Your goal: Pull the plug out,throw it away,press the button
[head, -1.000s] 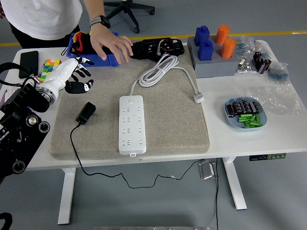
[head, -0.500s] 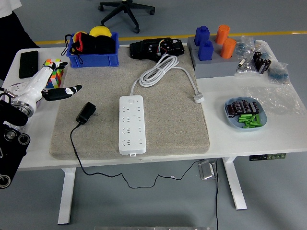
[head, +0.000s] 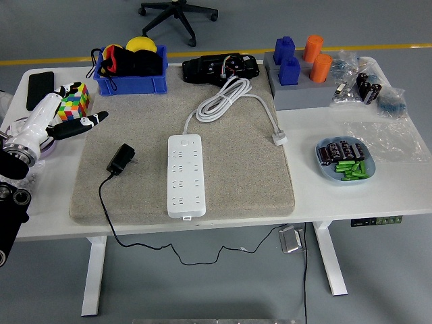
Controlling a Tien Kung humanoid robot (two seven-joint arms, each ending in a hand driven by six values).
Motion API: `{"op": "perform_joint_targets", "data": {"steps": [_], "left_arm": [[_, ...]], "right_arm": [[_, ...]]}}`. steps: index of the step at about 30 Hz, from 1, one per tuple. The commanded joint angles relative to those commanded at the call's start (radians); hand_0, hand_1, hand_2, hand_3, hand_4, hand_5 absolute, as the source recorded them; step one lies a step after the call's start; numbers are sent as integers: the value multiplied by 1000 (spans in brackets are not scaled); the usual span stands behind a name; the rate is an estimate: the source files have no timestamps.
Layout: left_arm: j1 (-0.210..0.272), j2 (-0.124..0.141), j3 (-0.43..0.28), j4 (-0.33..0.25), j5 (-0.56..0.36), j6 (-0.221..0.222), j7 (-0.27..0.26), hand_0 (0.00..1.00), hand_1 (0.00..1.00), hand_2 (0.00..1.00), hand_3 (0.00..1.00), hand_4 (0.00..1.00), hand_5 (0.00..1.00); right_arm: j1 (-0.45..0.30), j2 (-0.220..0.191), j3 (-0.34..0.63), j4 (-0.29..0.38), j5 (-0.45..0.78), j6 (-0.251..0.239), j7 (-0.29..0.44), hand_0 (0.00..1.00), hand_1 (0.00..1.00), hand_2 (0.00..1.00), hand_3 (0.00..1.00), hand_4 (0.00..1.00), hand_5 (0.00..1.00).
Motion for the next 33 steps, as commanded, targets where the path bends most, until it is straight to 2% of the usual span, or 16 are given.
{"op": "perform_joint_targets", "data": {"steps": [33], "left_arm": [[-11, -1, -12, -17, 10, 4, 4, 894, 906, 893, 932, 877, 396]], "right_arm": [[-2, 4, 11, 2, 1, 0, 0, 753, 704, 712, 728, 770, 657]]}}
